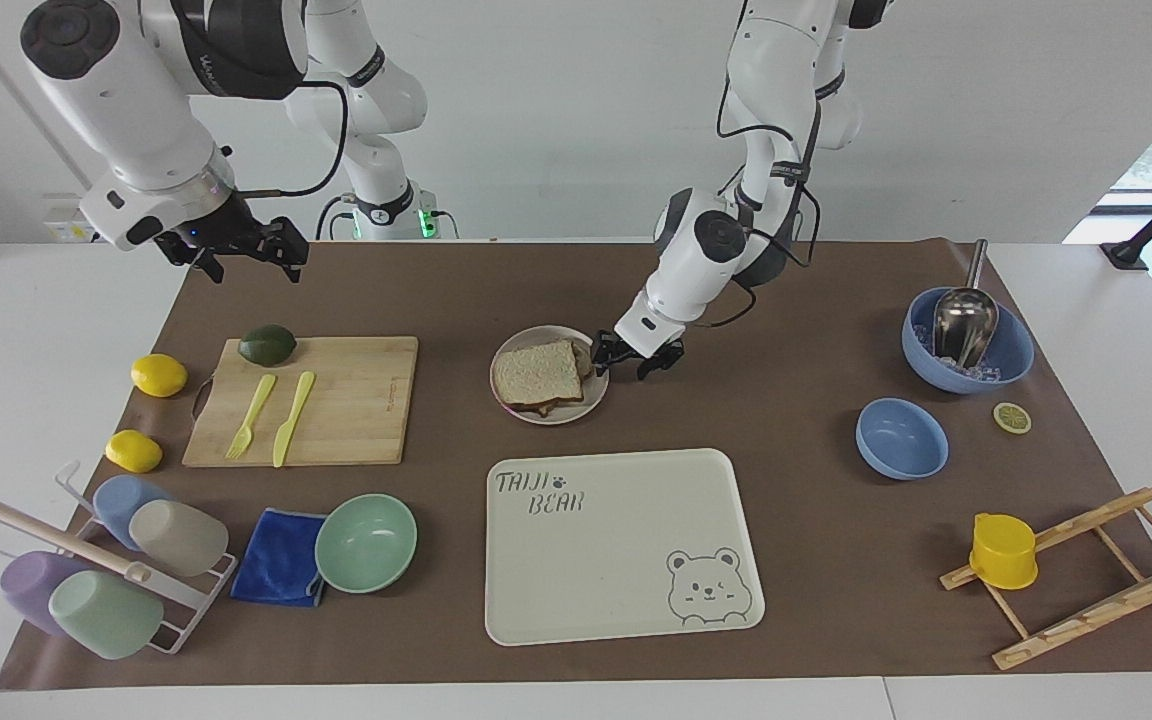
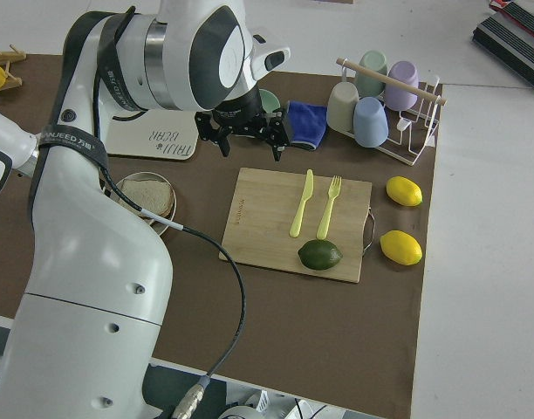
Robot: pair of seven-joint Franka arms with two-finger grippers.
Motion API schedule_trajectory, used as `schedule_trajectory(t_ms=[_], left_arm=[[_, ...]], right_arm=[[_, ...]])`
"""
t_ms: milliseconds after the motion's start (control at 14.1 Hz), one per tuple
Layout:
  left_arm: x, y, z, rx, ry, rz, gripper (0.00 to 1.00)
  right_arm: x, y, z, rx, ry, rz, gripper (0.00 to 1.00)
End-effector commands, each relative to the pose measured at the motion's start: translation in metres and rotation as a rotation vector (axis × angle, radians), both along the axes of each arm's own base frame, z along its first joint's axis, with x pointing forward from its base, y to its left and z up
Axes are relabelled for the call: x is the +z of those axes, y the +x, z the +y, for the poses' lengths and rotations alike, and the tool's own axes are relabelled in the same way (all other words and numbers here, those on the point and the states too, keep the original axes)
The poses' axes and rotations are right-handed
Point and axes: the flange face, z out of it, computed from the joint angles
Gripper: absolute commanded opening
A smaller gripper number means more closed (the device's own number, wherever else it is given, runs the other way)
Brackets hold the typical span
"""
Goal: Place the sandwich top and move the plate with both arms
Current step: 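Grasp the rim of the sandwich plate with the left gripper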
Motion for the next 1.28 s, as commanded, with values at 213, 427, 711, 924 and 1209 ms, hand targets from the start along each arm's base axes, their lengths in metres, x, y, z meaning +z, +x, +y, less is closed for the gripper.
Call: schedule_trajectory(t_ms=[213,427,711,924,1209], left_arm=[[-0.013,-0.011,-0.006,0.021,-0.007,-0.008,0.54],[-0.013,-0.011,-0.007,0.026,-0.012,-0.007,0.42],[-0.012,-0.013,-0.010,0.036,-0.013,-0.003,0.17],[-0.013,-0.016,-0.013,0.043,-0.013,0.004,0.00],[-0.013,-0.020,-0.017,0.053,-0.020,0.013,0.00]], right_arm=[[0.004,-0.003,-0.001,0.009,-0.003,-0.007,1.00],[0.005,-0.004,-0.027,-0.040,-0.002,-0.011,1.00],[0.004,-0.006,-0.042,-0.065,0.005,-0.007,1.00],[0.005,-0.005,-0.033,-0.053,0.015,-0.011,1.00],[0.005,-0.006,-0.038,-0.064,0.015,-0.011,1.00]])
